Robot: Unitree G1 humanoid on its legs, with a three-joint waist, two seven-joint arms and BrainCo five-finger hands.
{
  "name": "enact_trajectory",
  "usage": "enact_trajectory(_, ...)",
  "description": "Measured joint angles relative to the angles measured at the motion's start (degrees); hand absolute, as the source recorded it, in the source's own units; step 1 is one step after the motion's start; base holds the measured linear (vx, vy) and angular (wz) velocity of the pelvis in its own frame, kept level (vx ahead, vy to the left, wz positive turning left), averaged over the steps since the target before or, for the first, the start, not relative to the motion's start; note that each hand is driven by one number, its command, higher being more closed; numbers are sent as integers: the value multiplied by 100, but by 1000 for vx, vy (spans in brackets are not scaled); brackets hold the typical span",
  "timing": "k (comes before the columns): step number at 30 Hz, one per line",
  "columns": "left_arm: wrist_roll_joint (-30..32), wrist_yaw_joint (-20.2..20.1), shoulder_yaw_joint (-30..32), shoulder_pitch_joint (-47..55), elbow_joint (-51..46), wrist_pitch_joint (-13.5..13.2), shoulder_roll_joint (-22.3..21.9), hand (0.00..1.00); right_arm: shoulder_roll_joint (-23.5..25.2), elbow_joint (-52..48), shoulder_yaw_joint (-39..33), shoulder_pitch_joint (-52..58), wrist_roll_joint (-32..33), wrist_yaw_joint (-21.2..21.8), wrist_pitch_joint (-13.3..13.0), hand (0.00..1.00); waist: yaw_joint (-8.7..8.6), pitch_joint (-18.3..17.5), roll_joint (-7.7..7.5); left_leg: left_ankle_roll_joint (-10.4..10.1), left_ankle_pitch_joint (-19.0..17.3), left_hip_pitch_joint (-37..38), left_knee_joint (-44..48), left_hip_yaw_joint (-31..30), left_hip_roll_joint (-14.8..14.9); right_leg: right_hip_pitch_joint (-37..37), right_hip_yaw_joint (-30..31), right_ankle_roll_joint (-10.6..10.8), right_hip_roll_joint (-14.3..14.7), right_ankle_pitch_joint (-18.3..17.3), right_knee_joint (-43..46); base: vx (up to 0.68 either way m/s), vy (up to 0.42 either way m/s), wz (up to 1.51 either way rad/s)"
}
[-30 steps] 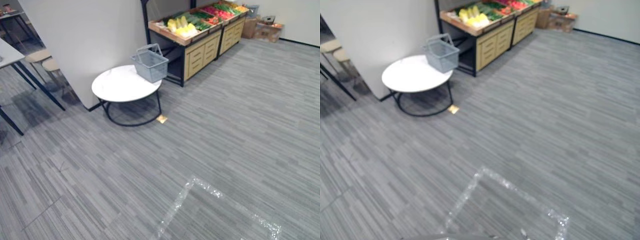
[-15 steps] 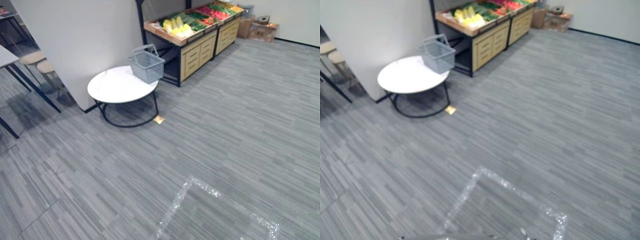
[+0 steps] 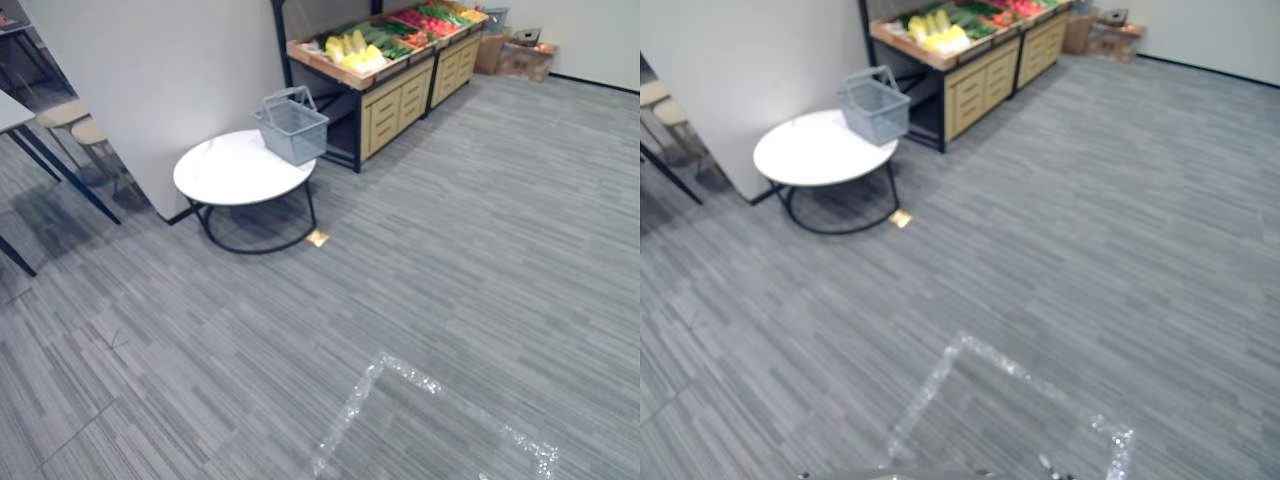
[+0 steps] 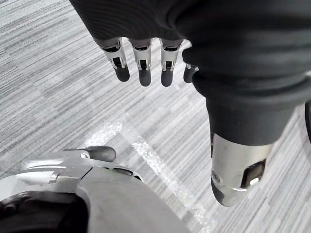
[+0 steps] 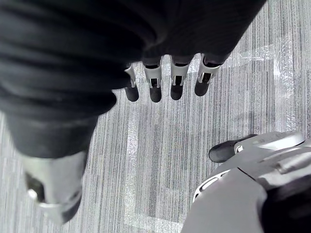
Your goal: Pick vegetable in the basket
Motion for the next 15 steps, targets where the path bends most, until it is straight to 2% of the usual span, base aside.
enact_trajectory(5,-34,15,-2,-3,-1,-1,0,0,-30,-12,117,-9,-3,2,0,0,-3,8,-6,1,1,-17,36,-30,5,6,-43,-2,-5,-4,19,-6,-4,3)
enact_trajectory(7,-37,56,-4,-30,-3,-3,0,0,-37,-16,121,-85,-5,-3,0,0,-3,53,16,1,1,-140,89,-37,31,-209,-70,-60,-21,-150,350,-19,-12,3)
enact_trajectory(10,-44,188,-3,-206,-32,-8,50,0,-27,-56,146,-205,-5,-14,-2,0,-17,317,-30,-26,-15,-229,241,-176,47,-382,-223,-96,-87,-407,777,-43,-49,24)
enact_trajectory(12,-124,236,2,-260,-82,-15,99,0,-26,-63,282,-251,-2,-16,-4,0,2,419,-125,-158,-270,-589,872,-195,123,-477,-330,-195,-137,-612,973,-41,-48,33)
enact_trajectory(13,-276,242,3,-268,-117,-17,151,0,-15,-73,395,-275,-2,-13,-8,0,-21,504,-191,-260,-395,-959,1689,-139,184,-458,-481,-206,-202,-695,1018,-20,-56,48)
enact_trajectory(15,-313,245,12,-298,-180,-24,158,0,-28,-66,455,-242,-4,-14,-8,0,-11,606,-236,-301,-358,-1501,2930,-140,266,-314,-629,-232,-290,-760,1070,7,-57,49)
